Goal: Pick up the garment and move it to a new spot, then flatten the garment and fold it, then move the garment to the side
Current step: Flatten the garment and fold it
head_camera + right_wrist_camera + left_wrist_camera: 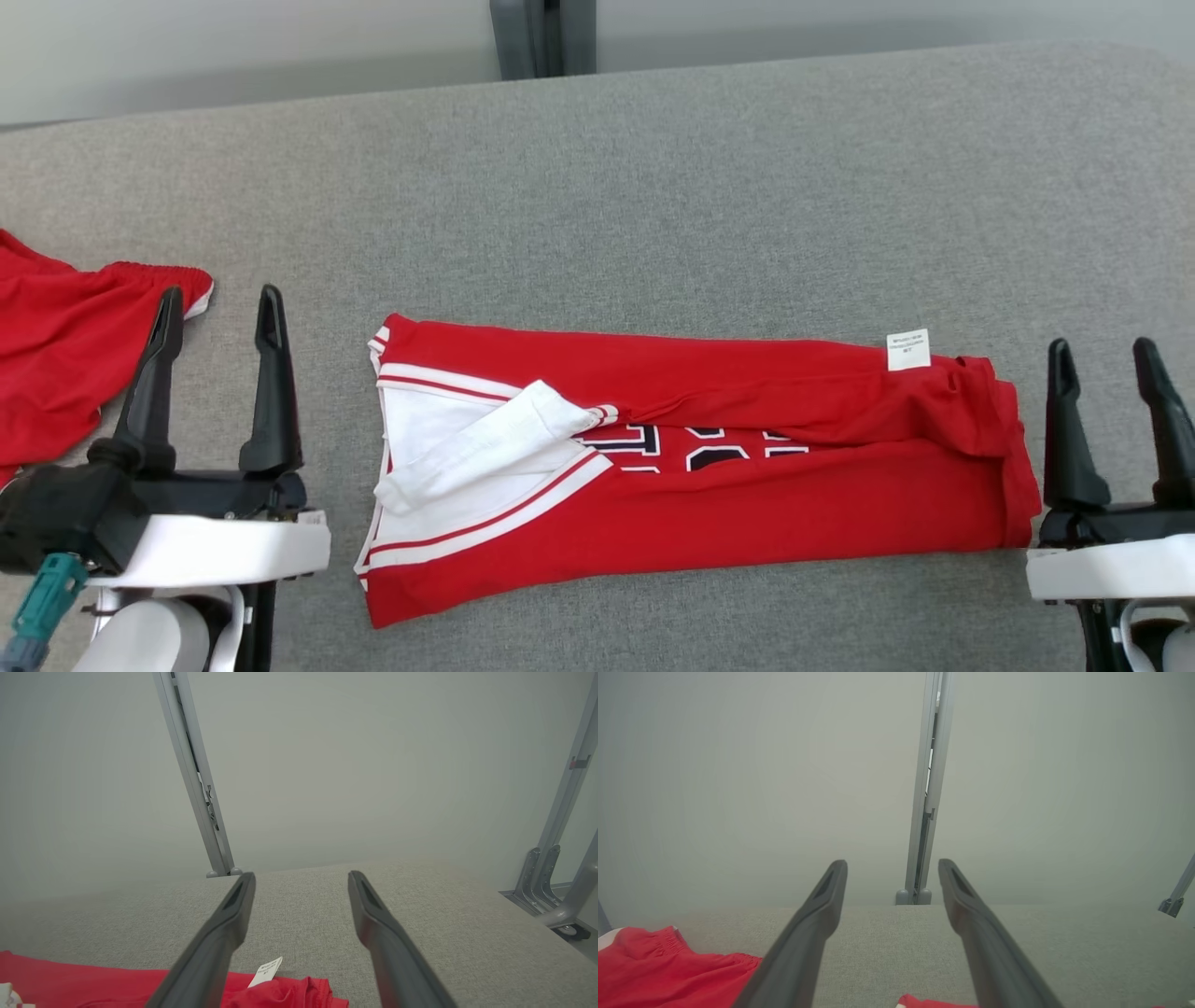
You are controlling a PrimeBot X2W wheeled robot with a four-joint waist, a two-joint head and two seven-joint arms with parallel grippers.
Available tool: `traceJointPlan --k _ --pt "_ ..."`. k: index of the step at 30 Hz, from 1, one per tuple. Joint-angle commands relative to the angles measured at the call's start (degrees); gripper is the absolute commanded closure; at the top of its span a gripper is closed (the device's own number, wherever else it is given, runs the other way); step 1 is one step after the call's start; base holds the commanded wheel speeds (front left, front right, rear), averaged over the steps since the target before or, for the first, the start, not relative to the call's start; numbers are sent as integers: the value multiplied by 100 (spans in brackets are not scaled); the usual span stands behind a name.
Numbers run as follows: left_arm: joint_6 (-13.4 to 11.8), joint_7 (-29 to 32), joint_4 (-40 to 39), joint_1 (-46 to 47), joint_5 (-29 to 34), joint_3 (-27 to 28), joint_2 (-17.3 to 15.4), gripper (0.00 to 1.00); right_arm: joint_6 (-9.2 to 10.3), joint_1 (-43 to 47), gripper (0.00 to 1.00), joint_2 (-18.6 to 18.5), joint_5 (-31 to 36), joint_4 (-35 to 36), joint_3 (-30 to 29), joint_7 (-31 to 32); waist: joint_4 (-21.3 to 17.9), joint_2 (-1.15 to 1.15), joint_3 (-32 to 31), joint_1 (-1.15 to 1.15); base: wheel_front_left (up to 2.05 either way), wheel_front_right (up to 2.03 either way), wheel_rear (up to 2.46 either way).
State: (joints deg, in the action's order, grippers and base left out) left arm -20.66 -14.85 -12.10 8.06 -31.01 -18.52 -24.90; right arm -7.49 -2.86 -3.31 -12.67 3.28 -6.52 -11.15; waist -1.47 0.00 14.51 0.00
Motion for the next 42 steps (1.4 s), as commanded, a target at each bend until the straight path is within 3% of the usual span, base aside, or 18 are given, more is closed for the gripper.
traceJointPlan --k 1,10,27,34,42 --pt "69 -16 85 -95 132 73 -35 0 -1 81 0 10 67 -33 19 3 -4 0 -65 0 0 0 0" --pt "294 -19 484 -510 584 151 79 0 -1 213 0 26 131 -312 210 134 -8 0 -276 0 0 0 0" --pt "565 -20 754 -487 698 242 333 0 -1 22 0 -29 117 -719 -49 196 107 0 -353 0 0 0 0" --pt "708 -20 805 -302 814 280 428 0 -1 -351 0 -313 78 -1572 -541 243 219 0 -232 0 0 0 0" --pt "852 -21 843 -94 913 223 514 0 -1 -941 0 -344 -129 -2780 -127 47 289 0 95 0 0 0 0"
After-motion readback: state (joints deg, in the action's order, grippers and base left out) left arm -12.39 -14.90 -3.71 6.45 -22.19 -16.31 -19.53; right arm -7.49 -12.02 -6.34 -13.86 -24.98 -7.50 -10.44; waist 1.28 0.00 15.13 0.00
